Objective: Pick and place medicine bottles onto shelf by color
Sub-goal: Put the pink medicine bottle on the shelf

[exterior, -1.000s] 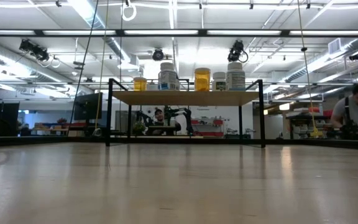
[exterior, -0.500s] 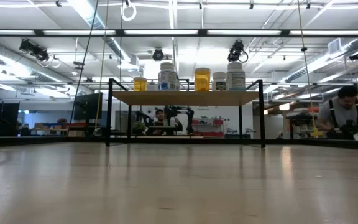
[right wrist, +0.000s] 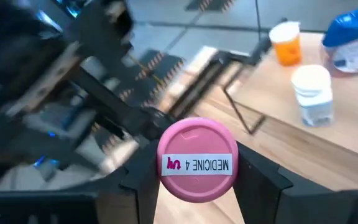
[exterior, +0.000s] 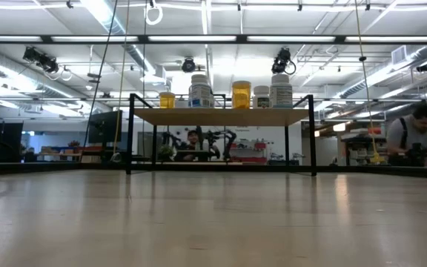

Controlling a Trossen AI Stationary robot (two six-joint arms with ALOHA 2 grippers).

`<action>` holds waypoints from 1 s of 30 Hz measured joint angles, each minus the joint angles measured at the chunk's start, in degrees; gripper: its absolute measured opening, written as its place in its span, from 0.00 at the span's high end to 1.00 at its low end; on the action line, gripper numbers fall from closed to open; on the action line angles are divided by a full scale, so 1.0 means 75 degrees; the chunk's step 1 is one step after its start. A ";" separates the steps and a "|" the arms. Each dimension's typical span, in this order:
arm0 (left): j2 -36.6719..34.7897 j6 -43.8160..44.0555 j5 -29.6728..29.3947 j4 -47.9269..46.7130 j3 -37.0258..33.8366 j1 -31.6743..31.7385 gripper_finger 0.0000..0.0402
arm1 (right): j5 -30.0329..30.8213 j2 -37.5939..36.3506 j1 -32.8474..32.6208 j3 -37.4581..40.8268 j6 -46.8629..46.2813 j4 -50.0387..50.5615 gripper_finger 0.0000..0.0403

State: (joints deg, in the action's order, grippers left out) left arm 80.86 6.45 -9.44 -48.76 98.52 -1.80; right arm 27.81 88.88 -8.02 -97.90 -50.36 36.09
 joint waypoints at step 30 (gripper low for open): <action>-0.1338 -0.1814 -0.1482 0.3215 -0.0006 -0.0056 0.27 | -0.1231 -0.0577 0.0366 -0.0018 -0.1502 -0.4612 0.56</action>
State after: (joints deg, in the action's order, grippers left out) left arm 70.83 -7.16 -20.55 -24.65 98.48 -2.22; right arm 18.58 84.55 -5.27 -98.04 -61.63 1.50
